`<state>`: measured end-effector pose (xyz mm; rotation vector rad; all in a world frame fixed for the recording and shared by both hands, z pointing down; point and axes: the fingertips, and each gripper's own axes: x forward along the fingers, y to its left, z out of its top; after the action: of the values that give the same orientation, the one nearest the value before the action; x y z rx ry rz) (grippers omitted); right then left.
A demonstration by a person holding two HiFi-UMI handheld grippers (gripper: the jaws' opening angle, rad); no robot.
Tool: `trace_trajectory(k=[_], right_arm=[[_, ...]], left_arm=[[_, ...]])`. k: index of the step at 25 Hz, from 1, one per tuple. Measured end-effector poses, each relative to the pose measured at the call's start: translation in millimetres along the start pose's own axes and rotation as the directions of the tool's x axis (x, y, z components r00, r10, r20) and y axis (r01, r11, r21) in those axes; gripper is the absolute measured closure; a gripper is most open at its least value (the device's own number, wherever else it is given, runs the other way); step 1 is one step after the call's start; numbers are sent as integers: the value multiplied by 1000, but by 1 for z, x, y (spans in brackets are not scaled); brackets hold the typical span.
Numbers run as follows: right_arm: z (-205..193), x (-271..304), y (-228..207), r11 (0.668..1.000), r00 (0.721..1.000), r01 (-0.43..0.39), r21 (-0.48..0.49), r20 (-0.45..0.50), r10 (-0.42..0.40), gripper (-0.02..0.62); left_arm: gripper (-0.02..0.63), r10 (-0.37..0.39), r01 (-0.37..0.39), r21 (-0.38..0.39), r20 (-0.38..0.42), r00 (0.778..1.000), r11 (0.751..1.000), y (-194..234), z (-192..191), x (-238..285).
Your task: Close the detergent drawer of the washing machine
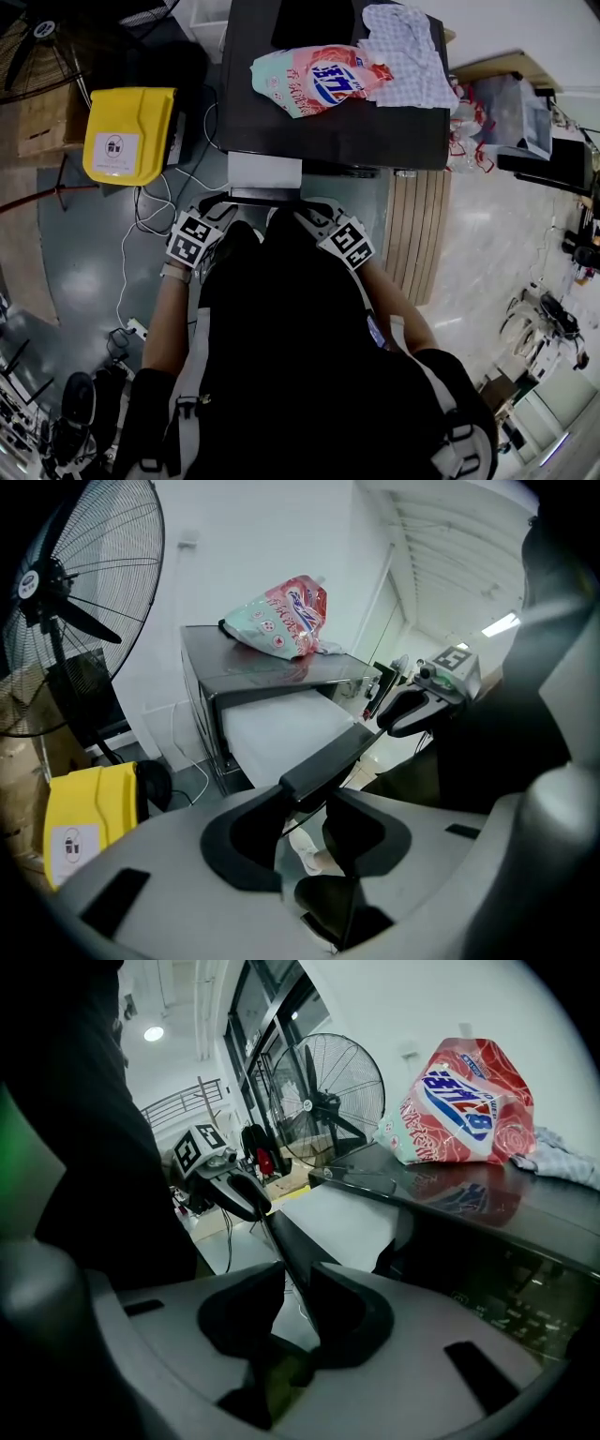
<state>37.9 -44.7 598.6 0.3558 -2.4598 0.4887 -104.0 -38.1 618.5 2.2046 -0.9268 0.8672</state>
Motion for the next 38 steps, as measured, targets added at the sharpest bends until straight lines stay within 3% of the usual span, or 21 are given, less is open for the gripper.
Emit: trace_trajectory(k=[12, 19, 30, 38], right_arm=[[21, 11, -33, 996, 997, -77, -52, 15, 78, 506], [31, 15, -44, 997, 997, -67, -44, 31, 68, 505], [36, 19, -53, 994, 995, 90, 61, 32, -92, 476], [33, 15, -56, 945, 968, 239, 221, 15, -249, 456]], left_arm=[[463, 94, -94, -8, -48, 994, 996, 29, 27, 12], [463, 108, -109, -14, -45, 993, 994, 41, 36, 15], [463, 46, -46, -1, 0, 999, 999, 49, 40, 16], [449, 0, 2, -58, 36, 999, 998, 48, 40, 15]])
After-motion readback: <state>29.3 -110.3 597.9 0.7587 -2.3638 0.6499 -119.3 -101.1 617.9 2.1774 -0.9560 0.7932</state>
